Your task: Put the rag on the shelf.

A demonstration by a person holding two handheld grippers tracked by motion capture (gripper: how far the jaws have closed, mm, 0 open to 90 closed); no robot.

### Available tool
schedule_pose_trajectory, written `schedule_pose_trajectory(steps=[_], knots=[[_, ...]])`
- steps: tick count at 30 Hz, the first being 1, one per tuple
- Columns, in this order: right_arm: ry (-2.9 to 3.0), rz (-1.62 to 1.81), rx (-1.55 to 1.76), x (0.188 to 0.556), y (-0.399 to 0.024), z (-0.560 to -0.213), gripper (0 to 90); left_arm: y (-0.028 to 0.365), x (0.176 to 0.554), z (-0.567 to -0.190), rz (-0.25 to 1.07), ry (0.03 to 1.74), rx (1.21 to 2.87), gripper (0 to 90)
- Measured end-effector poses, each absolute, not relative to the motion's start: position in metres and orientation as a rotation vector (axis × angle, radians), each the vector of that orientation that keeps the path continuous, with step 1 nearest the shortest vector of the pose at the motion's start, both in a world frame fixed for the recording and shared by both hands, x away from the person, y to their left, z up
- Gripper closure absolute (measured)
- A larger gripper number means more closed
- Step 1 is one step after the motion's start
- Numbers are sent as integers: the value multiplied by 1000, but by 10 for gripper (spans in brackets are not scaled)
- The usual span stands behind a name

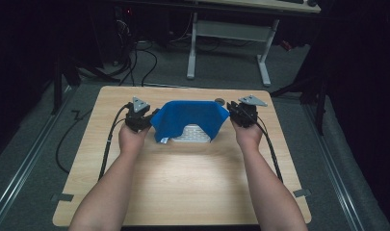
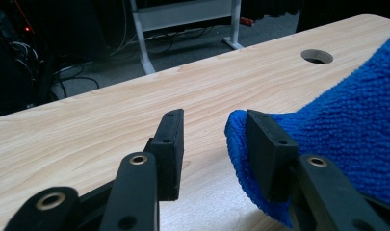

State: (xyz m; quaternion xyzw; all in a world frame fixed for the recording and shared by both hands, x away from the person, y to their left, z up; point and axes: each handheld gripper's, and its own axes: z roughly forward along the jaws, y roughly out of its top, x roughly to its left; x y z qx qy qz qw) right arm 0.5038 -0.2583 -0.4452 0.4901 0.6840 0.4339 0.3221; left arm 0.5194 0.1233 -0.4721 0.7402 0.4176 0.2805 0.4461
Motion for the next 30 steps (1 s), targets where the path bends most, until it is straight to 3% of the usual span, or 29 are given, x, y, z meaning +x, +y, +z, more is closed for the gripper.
schedule_pose_trajectory(steps=[30], knots=[[1771, 1082, 1255, 479, -285, -431, 733, 166, 495, -471, 757, 1105, 1798, 578]])
